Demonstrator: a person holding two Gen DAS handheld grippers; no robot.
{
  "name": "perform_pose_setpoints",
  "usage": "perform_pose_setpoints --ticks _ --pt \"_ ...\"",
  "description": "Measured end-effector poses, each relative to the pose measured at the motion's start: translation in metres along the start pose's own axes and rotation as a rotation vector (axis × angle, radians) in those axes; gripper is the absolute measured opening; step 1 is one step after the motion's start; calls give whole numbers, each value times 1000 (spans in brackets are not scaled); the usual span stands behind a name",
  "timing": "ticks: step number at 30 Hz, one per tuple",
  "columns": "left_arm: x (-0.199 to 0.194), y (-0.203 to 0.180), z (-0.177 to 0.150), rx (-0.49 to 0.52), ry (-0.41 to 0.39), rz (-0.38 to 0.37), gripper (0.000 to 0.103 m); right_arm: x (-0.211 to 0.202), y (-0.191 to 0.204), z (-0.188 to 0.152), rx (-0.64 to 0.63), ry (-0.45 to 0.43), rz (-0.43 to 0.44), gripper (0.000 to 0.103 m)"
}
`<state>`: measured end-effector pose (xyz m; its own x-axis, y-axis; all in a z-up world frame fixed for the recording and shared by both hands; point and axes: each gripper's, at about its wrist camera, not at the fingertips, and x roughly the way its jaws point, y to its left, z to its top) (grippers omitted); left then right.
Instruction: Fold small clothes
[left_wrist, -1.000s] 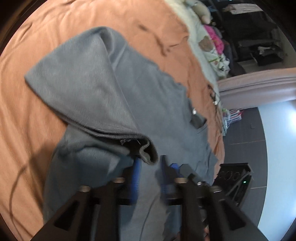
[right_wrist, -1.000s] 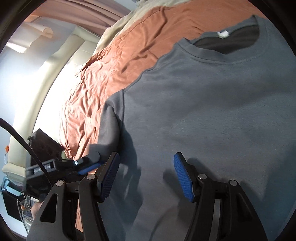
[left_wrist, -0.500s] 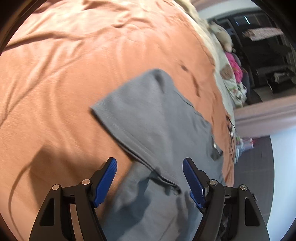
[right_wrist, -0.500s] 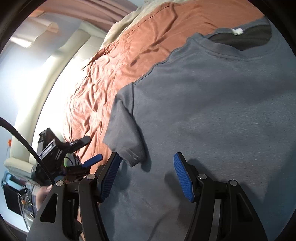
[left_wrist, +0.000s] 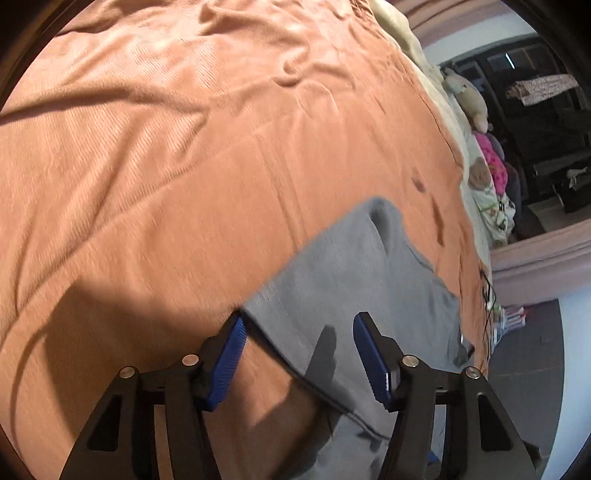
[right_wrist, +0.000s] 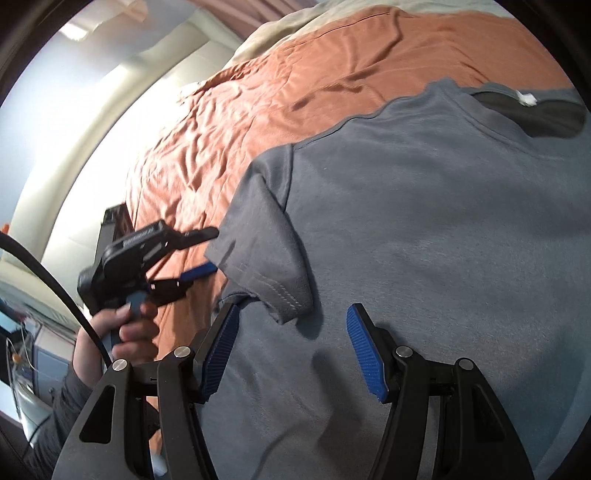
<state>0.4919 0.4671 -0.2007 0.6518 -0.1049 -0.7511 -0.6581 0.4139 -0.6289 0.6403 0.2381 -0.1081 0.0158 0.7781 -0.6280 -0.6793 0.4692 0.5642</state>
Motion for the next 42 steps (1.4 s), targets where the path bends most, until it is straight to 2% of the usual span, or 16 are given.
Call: perform_pose_setpoints --ticks 3,6,7,8,9,10,11,13,17,24,28,34,36,38,39,42 --pt "3 2 6 6 1 -4 56 11 13 4 -38 14 -15 59" --pt "6 0 9 46 2 24 45 27 22 7 -74 33 -56 59" --pt "9 -1 9 56 3 33 35 32 24 8 -80 35 -69 59" --pt "10 -2 10 77 5 51 29 37 26 8 -85 38 -79 53" --pt "11 -2 10 94 9 62 13 41 25 9 -84 43 -80 48" --pt "12 -3 10 100 18 59 4 46 24 10 -80 50 -82 38" --pt "13 -3 10 105 32 46 4 47 23 9 -79 51 -84 25" --pt "8 -8 10 125 22 30 3 48 21 9 -69 44 -76 12" --pt "-13 -32 15 171 -12 -52 3 37 21 4 -72 20 -41 8" --pt "-38 -93 21 268 -31 -147 3 23 15 -5 -11 14 35 7" --pt "-42 -119 20 308 -21 -177 3 18 6 -13 34 5 72 7" --pt "-35 -160 11 389 10 -195 3 10 -9 -11 87 16 57 11" --pt "-31 -171 7 407 8 -193 3 1 -15 -11 103 1 72 20" --pt "-25 -181 1 420 15 -194 3 -12 -20 -14 108 -29 64 47" --pt "-21 -184 -1 425 25 -196 3 -16 -23 -15 110 -39 56 51" --pt "-9 -197 -10 451 47 -200 3 -26 -32 -14 117 -56 43 51"
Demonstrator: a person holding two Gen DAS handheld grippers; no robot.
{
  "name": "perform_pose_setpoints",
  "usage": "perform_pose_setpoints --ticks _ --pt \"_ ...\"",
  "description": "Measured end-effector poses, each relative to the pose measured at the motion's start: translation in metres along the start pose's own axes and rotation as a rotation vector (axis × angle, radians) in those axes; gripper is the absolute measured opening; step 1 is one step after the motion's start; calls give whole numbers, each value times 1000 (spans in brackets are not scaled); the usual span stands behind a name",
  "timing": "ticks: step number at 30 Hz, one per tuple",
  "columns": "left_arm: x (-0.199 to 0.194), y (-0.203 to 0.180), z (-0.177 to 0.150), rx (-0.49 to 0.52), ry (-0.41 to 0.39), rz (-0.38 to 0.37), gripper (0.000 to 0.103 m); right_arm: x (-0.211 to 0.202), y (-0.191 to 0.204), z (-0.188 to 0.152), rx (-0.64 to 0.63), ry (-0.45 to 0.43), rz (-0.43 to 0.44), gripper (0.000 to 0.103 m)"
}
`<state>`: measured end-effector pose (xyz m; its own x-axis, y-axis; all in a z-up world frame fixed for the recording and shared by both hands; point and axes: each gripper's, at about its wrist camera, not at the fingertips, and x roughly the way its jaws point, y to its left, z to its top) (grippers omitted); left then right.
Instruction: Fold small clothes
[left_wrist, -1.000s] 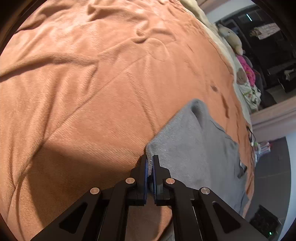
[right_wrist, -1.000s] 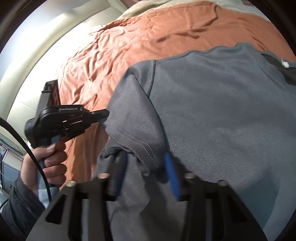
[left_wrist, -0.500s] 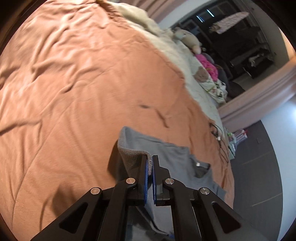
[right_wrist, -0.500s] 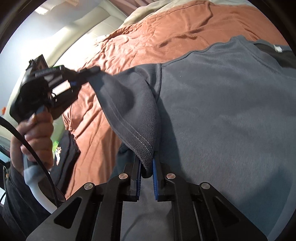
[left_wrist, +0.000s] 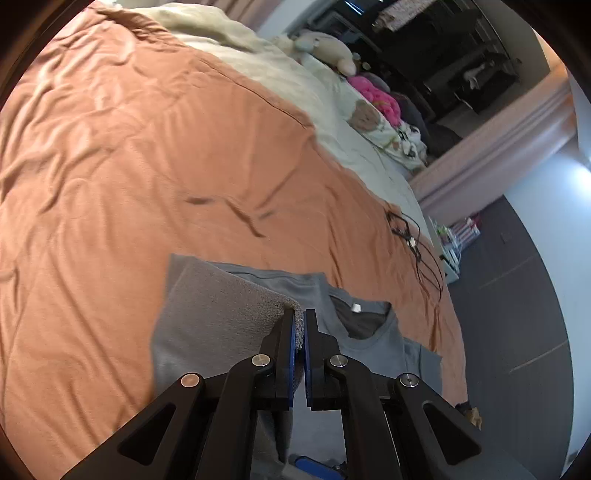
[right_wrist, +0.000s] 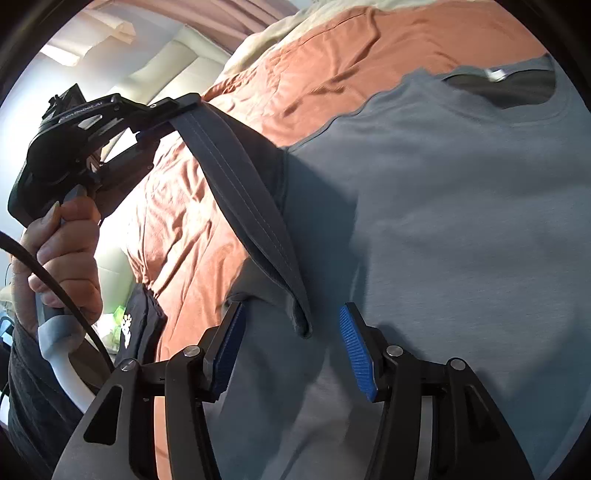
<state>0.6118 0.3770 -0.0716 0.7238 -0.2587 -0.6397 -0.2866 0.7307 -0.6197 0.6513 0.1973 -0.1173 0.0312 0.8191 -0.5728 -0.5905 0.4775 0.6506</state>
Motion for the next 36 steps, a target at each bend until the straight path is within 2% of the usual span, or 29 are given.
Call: perform_pose_setpoints --ticks 8,12,14,16,18,25,30,33,36 --pt "40 -25 -12 39 75 -17 3 -22 -19 -5 45 -35 -9 51" --pt "60 -33 -24 74 137 34 4 -29 -26 -9 57 -27 -12 51" --pt "64 -33 -29 79 171 23 11 -26 -25 -8 58 -14 -12 51" --pt "61 -30 -29 78 174 19 38 -22 -24 -6 58 -4 -13 51" --pt "52 -25 -26 85 136 38 48 -18 -23 -4 55 2 -18 51" --pt "26 10 -15 47 69 126 48 -2 -24 12 76 -3 -25 51" --pt "22 40 -10 14 41 191 48 8 -31 22 104 -11 -36 51" --pt "26 57 -8 -12 42 226 37 17 -37 29 124 -7 -56 51" --pt "34 75 -8 -30 51 259 32 26 -40 36 142 -2 -45 49"
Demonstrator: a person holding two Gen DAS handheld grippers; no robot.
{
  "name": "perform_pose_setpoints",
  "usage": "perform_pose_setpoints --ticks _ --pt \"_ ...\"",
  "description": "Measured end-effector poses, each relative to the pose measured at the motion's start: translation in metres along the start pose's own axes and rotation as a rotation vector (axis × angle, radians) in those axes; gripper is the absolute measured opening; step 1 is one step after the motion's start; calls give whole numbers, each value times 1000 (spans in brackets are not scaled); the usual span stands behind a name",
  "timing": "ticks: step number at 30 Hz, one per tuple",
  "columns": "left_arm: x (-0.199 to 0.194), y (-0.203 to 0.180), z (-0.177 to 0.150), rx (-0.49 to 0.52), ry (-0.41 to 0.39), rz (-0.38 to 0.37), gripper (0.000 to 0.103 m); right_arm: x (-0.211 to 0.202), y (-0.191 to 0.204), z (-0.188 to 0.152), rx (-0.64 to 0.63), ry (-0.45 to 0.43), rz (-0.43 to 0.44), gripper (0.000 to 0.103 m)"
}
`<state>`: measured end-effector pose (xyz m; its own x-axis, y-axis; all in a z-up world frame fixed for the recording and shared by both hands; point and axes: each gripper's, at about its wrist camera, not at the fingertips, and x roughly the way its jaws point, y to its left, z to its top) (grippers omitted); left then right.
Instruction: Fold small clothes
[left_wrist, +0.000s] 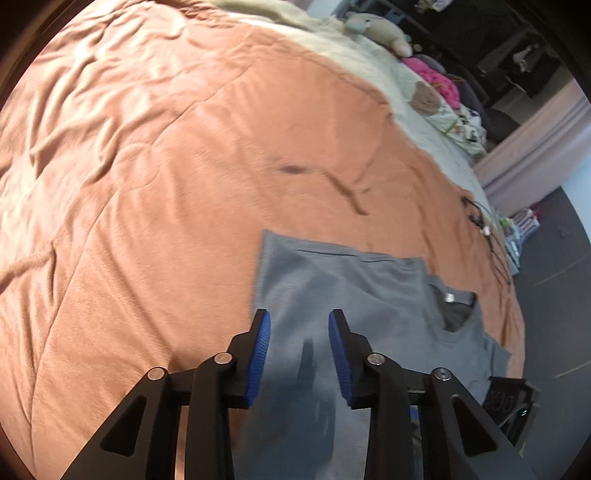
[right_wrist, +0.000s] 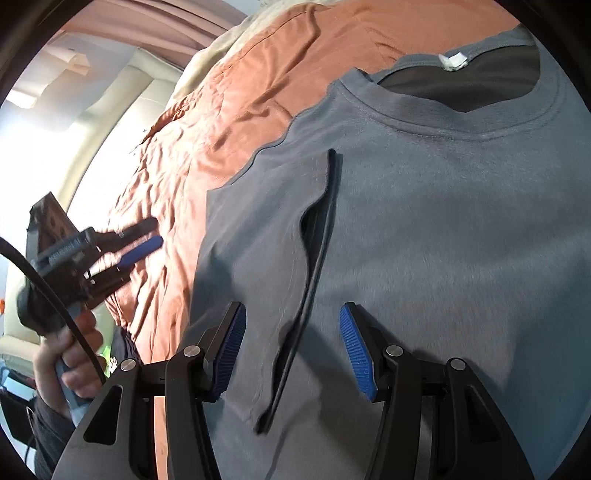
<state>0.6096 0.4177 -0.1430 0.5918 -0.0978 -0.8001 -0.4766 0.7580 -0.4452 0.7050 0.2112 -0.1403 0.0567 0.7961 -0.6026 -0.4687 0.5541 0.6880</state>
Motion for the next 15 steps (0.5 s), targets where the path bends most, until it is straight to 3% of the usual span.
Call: perform_pose_setpoints --ticks 5,11,15 --pt "25 15 2 -11 29 57 21 8 -5 16 33 -5 11 41" --pt "43 22 9 -16 39 50 21 20 -7 32 30 -10 16 40" --pt "51 19 15 -5 45 49 21 30 -8 41 41 -15 10 34"
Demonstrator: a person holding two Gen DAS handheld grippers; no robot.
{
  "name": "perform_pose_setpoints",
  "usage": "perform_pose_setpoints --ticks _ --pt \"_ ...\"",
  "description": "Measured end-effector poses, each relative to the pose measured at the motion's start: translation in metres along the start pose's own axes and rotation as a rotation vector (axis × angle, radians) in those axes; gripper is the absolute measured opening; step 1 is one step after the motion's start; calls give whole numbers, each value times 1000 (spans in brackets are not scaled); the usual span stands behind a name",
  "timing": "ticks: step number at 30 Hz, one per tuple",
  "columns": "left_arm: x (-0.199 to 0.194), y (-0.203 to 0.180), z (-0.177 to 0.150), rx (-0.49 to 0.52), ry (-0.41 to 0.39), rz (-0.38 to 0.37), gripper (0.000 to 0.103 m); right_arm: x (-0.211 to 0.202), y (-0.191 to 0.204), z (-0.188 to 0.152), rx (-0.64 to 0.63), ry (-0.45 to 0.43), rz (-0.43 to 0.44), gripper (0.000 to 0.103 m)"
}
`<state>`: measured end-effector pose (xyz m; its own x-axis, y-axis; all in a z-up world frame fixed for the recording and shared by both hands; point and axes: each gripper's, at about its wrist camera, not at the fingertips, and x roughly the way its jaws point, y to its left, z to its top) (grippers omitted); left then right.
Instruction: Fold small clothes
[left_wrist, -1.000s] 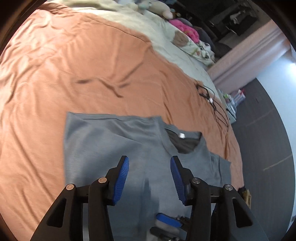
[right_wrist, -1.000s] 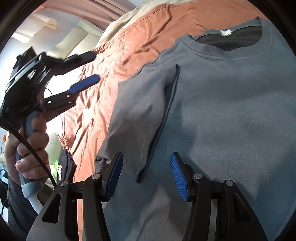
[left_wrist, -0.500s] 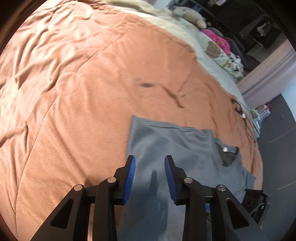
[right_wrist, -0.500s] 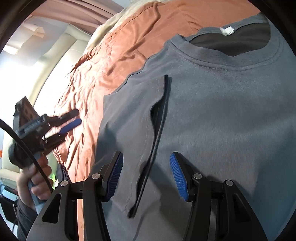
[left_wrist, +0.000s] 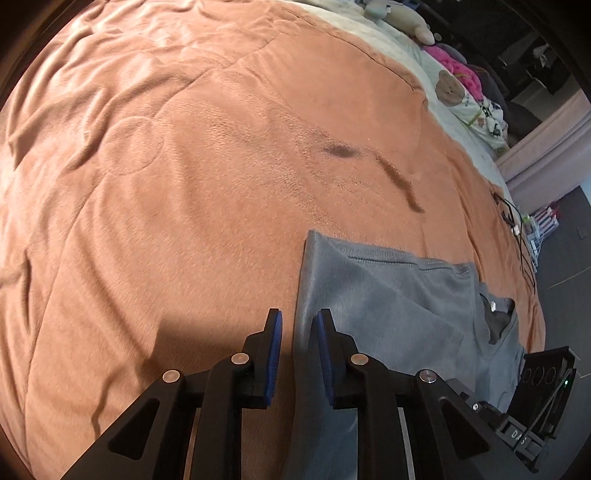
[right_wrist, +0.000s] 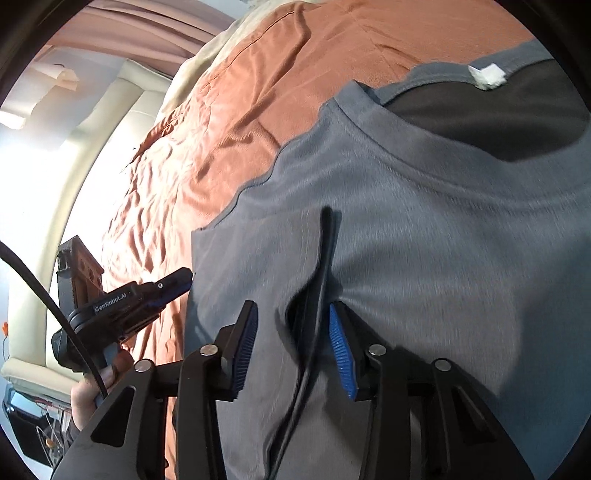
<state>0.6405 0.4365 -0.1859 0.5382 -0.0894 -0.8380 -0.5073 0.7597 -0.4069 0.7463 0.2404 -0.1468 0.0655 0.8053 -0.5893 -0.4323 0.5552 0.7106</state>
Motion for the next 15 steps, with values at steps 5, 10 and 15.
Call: perform_pose_setpoints --ticks 5,10,15 --pt "8 -2 7 -5 -1 7 21 11 -2 10 -4 5 -21 2" --pt "14 -4 11 -29 1 14 21 -3 -2 1 -59 -22 -26 0" --pt "18 -10 17 -19 -3 40 21 -15 -6 -13 -18 -44 -38 0"
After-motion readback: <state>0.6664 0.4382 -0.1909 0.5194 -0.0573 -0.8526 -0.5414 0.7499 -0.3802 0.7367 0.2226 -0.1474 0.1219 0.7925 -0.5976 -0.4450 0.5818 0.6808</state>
